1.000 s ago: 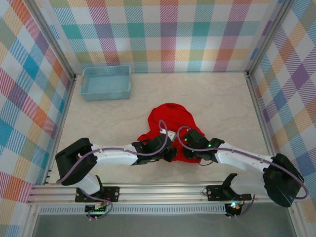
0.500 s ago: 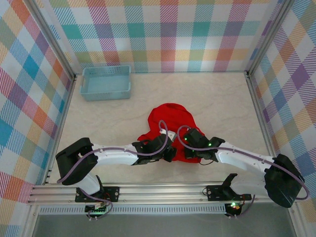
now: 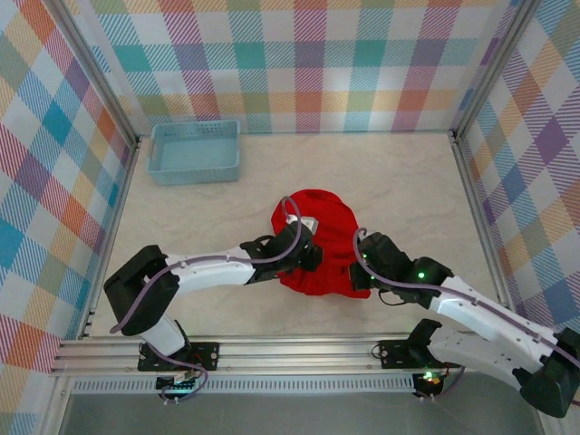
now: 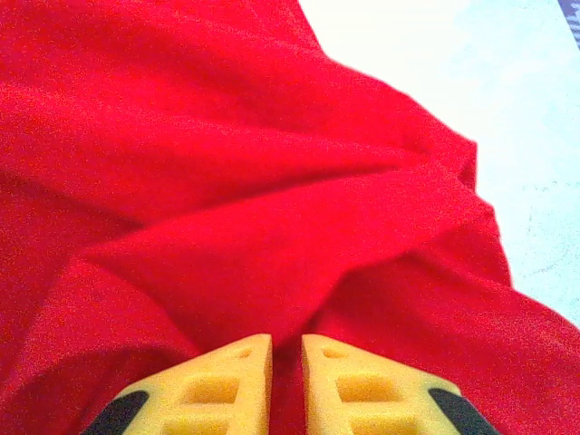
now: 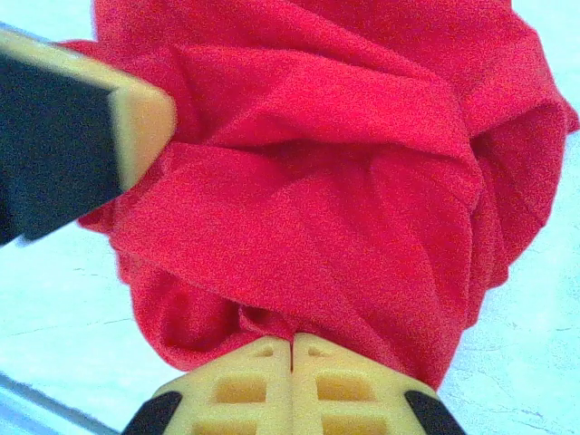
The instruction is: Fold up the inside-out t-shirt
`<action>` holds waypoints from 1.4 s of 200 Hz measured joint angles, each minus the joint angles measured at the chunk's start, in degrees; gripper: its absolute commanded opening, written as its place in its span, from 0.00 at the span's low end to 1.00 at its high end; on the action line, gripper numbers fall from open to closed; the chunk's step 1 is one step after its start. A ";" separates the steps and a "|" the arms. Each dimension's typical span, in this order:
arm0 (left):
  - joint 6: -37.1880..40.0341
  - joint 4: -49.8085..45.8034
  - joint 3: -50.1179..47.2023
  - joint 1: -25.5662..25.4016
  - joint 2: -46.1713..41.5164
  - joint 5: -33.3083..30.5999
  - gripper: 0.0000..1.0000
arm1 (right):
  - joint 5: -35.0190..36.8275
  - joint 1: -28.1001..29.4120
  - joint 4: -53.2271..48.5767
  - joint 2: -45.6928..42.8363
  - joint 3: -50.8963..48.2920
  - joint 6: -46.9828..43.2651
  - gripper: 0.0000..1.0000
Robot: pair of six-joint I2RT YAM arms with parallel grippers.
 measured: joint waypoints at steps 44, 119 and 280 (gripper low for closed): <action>-0.24 -5.40 1.62 0.83 1.97 -1.29 0.17 | 2.93 0.11 -5.95 -6.08 2.56 0.50 0.00; -3.06 -8.70 -2.03 10.54 5.88 -2.67 0.12 | 22.88 0.11 -22.10 -18.23 11.41 11.04 0.00; -5.53 -4.74 -12.17 20.22 -2.89 -1.70 0.20 | 12.39 -3.19 -20.76 -4.50 -2.16 23.21 0.63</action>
